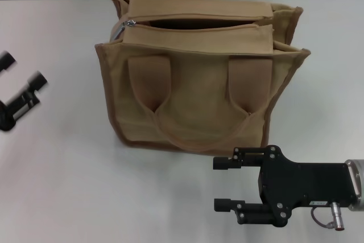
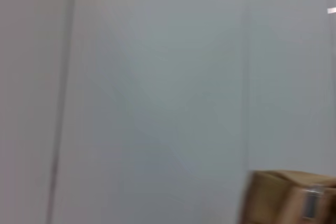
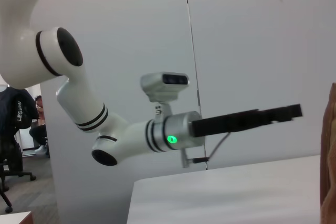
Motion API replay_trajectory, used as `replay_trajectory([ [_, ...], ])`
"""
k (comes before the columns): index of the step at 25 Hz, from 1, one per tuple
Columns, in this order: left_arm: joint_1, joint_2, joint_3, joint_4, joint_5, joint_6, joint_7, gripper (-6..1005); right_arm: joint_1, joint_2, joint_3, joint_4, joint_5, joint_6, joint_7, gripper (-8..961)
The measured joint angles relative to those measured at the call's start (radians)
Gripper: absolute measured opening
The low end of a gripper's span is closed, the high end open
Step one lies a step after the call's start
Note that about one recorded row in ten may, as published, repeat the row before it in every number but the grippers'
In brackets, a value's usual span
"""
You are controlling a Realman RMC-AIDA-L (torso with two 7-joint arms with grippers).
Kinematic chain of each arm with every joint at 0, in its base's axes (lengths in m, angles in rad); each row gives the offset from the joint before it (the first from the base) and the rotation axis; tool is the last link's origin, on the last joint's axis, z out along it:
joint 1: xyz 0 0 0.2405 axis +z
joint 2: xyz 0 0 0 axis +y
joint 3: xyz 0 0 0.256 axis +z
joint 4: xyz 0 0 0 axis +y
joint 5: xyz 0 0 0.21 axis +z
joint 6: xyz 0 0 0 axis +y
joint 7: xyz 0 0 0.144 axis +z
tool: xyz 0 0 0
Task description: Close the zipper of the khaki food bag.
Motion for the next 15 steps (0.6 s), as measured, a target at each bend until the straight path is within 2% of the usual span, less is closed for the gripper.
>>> replay_trajectory([
  [3,-0.039,0.000,-0.005,-0.023,0.004,-0.058,0.004,767,0.000,0.000,0.000,0.000,0.000,-0.001,-0.001,629],
  [5,-0.087,-0.003,0.027,-0.038,0.010,-0.098,0.005,764,0.002,0.000,0.001,0.002,0.001,-0.001,-0.001,629],
  [9,-0.133,-0.005,0.061,-0.063,0.012,-0.127,0.007,760,0.005,0.001,0.001,0.003,0.001,-0.001,-0.001,629],
  [10,-0.159,-0.004,0.100,-0.072,0.011,-0.141,0.009,759,0.004,0.001,0.001,0.004,0.001,-0.001,-0.001,629],
  [15,-0.205,-0.005,0.121,-0.075,0.008,-0.162,0.010,754,0.000,0.001,0.002,0.014,0.003,0.000,-0.009,629],
])
